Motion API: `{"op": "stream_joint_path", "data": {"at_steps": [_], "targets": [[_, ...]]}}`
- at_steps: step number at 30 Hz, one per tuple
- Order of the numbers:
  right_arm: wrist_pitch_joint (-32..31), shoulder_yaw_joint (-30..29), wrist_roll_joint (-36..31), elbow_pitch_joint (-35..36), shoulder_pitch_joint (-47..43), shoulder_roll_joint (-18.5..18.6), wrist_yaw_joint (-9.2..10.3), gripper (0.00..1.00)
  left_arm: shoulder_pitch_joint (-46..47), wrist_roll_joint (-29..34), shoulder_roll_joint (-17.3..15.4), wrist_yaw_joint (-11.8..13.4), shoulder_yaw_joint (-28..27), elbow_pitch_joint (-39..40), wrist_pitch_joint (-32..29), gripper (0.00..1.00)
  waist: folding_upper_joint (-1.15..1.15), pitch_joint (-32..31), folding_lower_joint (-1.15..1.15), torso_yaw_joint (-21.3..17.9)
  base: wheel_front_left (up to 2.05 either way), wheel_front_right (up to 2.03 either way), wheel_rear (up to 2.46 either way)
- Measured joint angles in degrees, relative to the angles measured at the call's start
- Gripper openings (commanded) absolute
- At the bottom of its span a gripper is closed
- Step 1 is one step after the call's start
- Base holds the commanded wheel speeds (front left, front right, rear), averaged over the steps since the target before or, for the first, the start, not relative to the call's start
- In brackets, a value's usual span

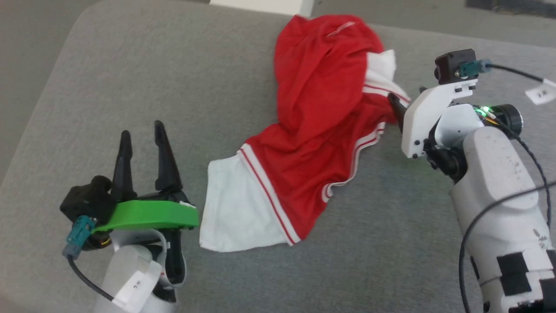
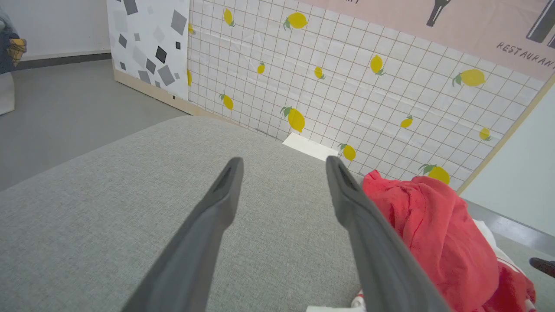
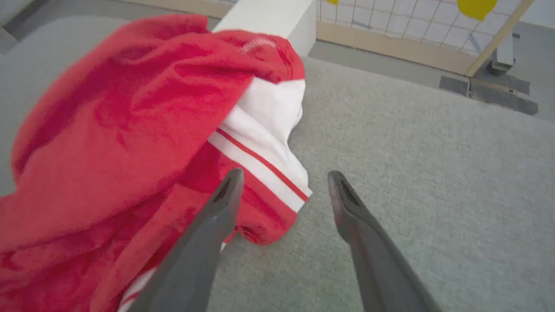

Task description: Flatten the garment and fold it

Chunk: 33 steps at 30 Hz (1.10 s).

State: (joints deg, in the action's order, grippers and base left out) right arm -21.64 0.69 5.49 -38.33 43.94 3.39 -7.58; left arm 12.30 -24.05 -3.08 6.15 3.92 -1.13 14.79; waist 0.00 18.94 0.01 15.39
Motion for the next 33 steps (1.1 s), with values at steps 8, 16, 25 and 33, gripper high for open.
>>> {"op": "stream_joint_path", "data": {"at_steps": [8, 16, 25, 33], "targets": [[-12.9, -3.7, -4.0, -5.7, 5.9, 0.8, 0.00, 0.53, 0.0, -1.2, 0.0, 0.6, 2.0, 0.0, 0.0, 1.00, 0.00, 3.4, 0.00, 3.7, 0.00, 0.00, 0.00], [-3.2, -2.7, -0.2, -0.2, 2.5, 1.4, 0.00, 0.00, 0.0, -1.2, 0.1, 1.0, 1.7, -0.7, 0.0, 1.00, 0.00, 2.8, 0.00, 3.1, 0.00, 0.00, 0.00], [11.6, -7.7, -1.3, 22.2, -15.8, 2.7, -0.01, 0.00, -3.0, 1.9, 0.1, -0.3, -1.5, -2.4, 0.0, 1.00, 0.00, -2.1, 0.00, -0.8, 0.00, 0.00, 0.00], [2.8, -21.5, -4.5, 44.4, -39.5, -0.3, 0.00, 0.00, -5.9, 4.2, 0.1, -1.7, -2.3, -3.5, 0.0, 1.00, 0.00, -7.4, -0.01, -4.9, 0.00, 0.00, 0.00]]}}
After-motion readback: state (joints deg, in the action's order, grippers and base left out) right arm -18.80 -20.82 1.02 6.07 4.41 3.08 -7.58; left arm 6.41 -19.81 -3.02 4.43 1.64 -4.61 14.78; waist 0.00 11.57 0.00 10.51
